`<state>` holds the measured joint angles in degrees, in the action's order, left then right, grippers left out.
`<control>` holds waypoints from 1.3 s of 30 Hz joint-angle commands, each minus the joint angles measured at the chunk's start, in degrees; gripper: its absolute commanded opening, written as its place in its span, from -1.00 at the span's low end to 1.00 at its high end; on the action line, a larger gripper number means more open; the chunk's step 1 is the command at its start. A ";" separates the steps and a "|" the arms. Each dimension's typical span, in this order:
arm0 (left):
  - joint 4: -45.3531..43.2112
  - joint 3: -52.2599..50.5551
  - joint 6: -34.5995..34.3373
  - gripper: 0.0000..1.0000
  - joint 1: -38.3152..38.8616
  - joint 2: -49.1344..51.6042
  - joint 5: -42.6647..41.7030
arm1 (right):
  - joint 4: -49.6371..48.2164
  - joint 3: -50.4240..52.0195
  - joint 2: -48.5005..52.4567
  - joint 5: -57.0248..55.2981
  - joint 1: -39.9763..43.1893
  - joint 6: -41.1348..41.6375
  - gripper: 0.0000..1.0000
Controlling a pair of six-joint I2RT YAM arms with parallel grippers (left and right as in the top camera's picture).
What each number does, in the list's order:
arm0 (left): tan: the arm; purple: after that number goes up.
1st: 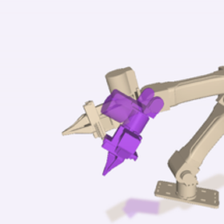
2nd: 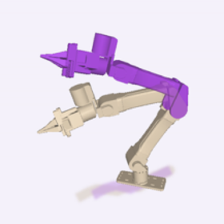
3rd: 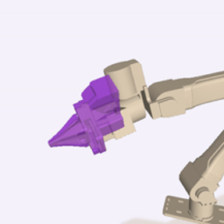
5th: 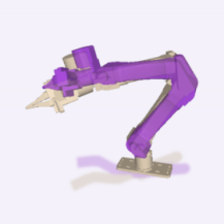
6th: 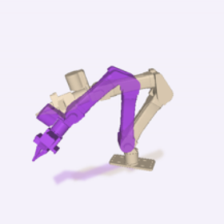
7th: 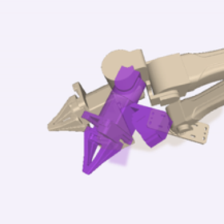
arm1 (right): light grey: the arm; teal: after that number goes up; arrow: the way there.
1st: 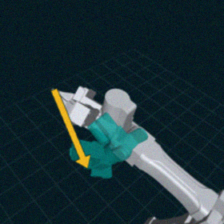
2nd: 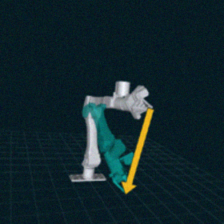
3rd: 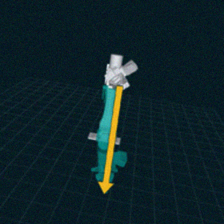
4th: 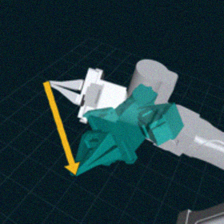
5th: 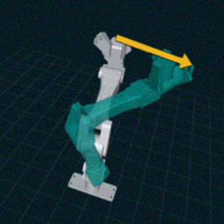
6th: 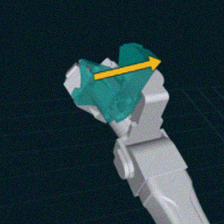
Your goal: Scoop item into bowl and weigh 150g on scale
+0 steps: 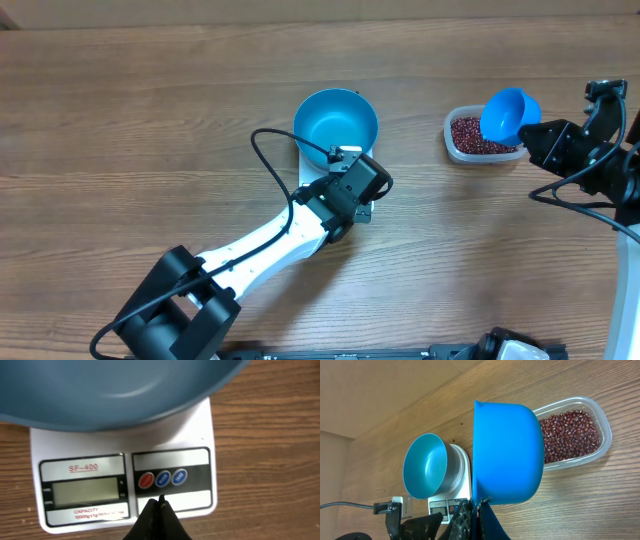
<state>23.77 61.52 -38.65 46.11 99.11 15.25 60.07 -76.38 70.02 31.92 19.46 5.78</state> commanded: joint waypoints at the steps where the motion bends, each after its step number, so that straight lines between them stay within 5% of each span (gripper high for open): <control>1: -0.79 1.03 -0.35 -0.92 0.11 2.34 3.37 | -0.17 0.04 -0.09 -0.37 0.17 -0.04 -0.93; 39: -5.22 0.98 -1.25 -0.92 0.00 6.64 5.95 | -0.17 0.04 -0.09 -0.39 0.17 -0.07 -0.93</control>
<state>18.68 61.54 -39.07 46.11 105.03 19.77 60.16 -76.38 70.02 31.90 19.46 5.78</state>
